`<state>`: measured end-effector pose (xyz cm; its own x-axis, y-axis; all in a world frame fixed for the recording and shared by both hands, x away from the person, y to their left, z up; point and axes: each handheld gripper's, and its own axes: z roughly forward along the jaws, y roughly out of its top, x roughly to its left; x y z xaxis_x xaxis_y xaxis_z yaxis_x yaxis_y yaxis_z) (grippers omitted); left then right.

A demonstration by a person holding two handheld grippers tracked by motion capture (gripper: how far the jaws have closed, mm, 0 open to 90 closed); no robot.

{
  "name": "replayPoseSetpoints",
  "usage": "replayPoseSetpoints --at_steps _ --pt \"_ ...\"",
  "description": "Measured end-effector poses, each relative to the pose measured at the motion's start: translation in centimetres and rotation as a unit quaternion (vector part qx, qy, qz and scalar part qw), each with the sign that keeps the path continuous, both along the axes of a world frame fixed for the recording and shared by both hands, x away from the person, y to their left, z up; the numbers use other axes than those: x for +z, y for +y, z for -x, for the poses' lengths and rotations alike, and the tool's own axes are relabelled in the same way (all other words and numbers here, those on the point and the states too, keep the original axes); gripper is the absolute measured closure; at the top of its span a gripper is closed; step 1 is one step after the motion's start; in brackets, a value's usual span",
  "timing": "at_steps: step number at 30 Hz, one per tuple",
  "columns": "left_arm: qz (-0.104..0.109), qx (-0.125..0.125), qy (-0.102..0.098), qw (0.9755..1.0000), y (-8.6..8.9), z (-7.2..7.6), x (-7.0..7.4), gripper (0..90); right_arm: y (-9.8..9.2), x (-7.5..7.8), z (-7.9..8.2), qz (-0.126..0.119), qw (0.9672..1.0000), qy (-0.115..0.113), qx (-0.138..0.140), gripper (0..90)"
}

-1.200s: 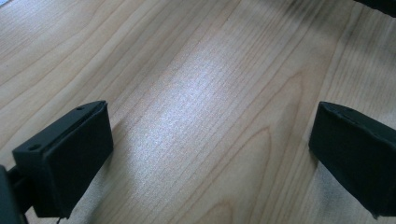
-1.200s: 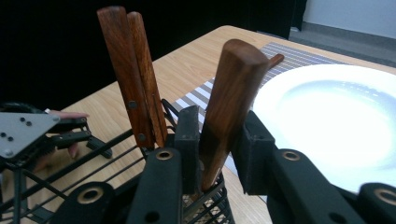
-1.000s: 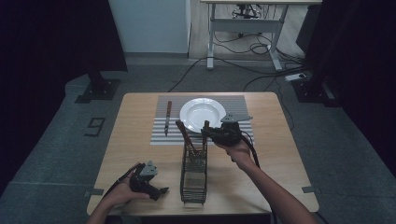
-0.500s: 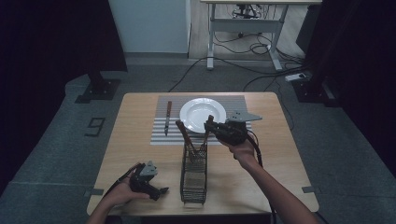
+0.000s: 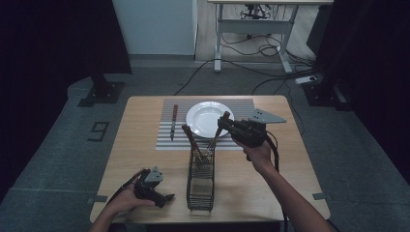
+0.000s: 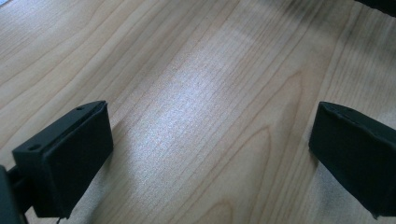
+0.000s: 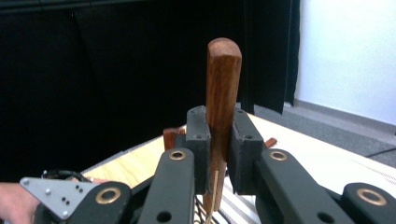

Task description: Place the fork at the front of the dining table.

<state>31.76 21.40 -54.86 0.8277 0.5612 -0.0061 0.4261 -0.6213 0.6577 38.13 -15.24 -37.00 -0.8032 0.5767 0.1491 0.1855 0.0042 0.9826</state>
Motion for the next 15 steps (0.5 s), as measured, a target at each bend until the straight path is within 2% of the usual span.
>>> replayPoseSetpoints --at_steps 7,15 --pt "0.000 0.000 0.000 1.0000 0.0 0.0 0.0 0.0 -1.6 1.4 0.2 -0.025 0.9995 -0.015 -0.014 80.3" --pt "0.000 0.000 0.001 1.0000 0.0 0.0 0.0 0.0 -3.2 2.0 0.2 -0.035 0.9987 -0.019 -0.032 80.3"
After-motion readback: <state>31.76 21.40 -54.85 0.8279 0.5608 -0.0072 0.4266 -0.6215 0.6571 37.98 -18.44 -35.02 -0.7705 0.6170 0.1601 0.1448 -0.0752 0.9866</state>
